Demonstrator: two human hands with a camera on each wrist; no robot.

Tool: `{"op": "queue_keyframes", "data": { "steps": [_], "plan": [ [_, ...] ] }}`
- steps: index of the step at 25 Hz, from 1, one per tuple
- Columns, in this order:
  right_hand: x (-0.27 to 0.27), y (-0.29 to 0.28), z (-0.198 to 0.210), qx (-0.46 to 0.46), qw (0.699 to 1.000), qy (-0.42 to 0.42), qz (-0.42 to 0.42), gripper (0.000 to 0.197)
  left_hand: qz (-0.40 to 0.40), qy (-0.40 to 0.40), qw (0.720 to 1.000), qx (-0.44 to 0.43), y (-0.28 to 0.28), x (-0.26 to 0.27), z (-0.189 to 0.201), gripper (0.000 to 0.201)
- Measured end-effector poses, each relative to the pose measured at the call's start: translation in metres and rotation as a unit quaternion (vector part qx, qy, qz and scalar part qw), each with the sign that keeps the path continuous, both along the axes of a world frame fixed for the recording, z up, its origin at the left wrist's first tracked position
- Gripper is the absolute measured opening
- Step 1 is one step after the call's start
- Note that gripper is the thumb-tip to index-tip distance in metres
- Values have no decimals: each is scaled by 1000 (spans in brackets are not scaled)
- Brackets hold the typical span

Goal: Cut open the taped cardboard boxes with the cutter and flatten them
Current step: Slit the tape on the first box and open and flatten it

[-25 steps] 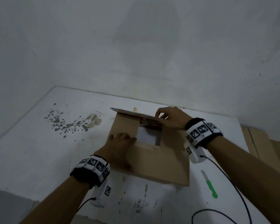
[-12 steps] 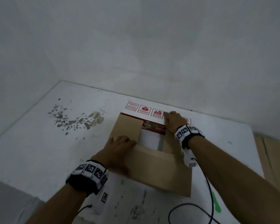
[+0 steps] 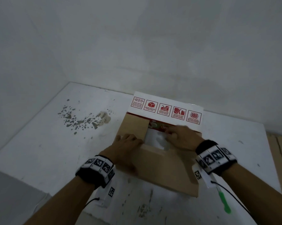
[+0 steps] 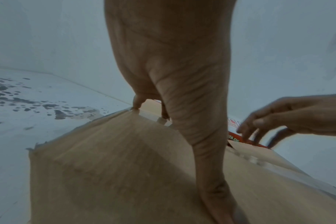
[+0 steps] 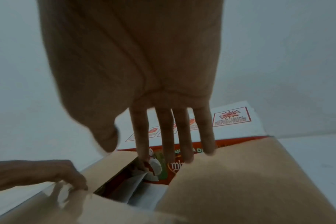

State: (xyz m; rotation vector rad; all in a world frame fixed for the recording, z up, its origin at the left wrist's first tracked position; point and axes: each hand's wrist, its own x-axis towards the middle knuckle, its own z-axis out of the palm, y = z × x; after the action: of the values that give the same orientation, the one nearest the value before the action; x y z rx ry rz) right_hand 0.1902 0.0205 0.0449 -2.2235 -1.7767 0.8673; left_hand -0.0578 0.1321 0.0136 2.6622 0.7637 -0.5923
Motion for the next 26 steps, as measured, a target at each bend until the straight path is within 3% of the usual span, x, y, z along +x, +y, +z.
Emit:
{"op": "queue_keyframes", "data": {
  "steps": [3, 6, 8, 10, 12, 14, 16, 17, 23, 26],
  "plan": [
    [-21, -34, 2, -163, 986, -8, 41, 81, -6, 13, 1000, 18, 0, -2, 5, 112],
    [-38, -53, 4, -157, 983, -86, 49, 103, 38, 14, 999, -37, 5, -5, 14, 112],
    [-46, -62, 4, -141, 983, -108, 38, 111, 117, -62, 987, -91, 12, -7, 23, 105],
    [-54, -68, 4, -113, 985, -131, 25, 107, 163, -105, 975, -109, 17, -12, 28, 98],
    [-63, -75, 6, -74, 984, -163, 24, 98, 167, -75, 977, -106, 20, -15, 31, 95],
    [-74, -85, 9, -27, 979, -202, 16, 87, 184, -67, 973, -119, 25, -16, 37, 108],
    [-86, -97, 9, 16, 971, -237, 4, 79, 210, -86, 957, -180, 32, -14, 46, 131],
    [-91, -101, 9, 42, 968, -245, 4, 76, 225, -85, 947, -213, 36, -13, 49, 133],
    [-113, -133, 7, 141, 959, -240, 48, 67, 239, 15, 921, -307, 31, -3, 54, 101],
    [-123, -144, 3, 128, 963, -232, 55, 66, 183, 67, 939, -283, 29, 0, 50, 97]
  ]
}}
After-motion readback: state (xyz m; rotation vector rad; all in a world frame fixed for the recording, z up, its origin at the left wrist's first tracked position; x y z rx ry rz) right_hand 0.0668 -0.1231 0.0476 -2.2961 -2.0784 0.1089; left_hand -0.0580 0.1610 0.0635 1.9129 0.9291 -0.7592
